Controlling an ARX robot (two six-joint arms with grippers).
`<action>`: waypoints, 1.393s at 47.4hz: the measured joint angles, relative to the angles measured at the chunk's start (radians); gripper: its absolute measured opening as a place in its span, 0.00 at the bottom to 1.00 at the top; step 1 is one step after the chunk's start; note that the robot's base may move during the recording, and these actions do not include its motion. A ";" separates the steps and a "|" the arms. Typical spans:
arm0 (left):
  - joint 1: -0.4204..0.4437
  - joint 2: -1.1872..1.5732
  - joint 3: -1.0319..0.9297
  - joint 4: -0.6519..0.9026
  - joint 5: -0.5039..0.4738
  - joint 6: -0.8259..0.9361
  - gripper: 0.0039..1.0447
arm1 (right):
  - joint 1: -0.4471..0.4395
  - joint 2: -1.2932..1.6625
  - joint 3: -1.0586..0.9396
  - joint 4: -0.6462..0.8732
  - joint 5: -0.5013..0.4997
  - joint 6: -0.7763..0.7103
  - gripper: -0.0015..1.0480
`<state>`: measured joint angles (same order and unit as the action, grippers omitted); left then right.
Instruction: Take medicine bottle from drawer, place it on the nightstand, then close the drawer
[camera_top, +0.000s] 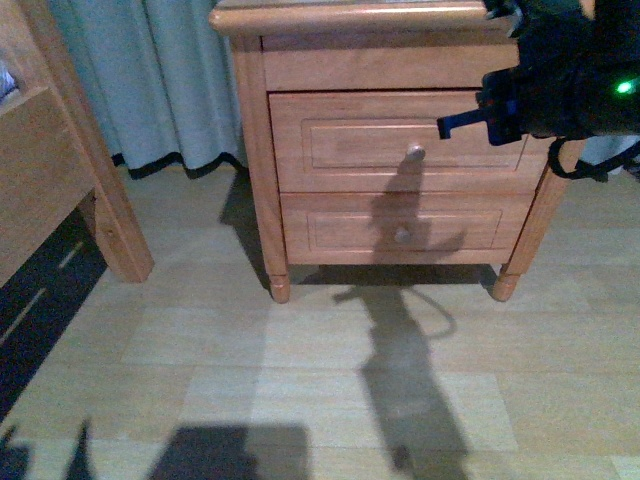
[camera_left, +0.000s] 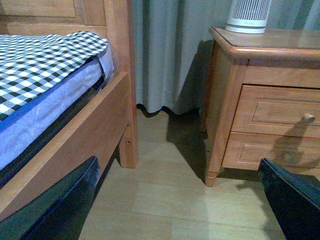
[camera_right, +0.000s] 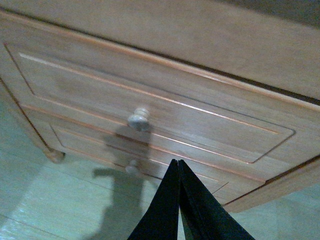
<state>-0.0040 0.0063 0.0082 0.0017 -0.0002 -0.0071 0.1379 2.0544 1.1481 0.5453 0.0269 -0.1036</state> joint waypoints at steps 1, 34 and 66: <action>0.000 0.000 0.000 0.000 0.000 0.000 0.94 | 0.000 -0.031 -0.018 -0.003 -0.008 0.033 0.03; 0.000 0.000 0.000 0.000 0.000 0.000 0.94 | -0.118 -1.223 -0.926 0.051 -0.020 0.109 0.03; 0.000 0.000 0.000 0.000 0.000 0.000 0.94 | -0.136 -1.569 -1.102 -0.112 -0.027 0.109 0.03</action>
<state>-0.0040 0.0063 0.0082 0.0017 -0.0002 -0.0071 0.0021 0.4858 0.0460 0.4332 -0.0002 0.0059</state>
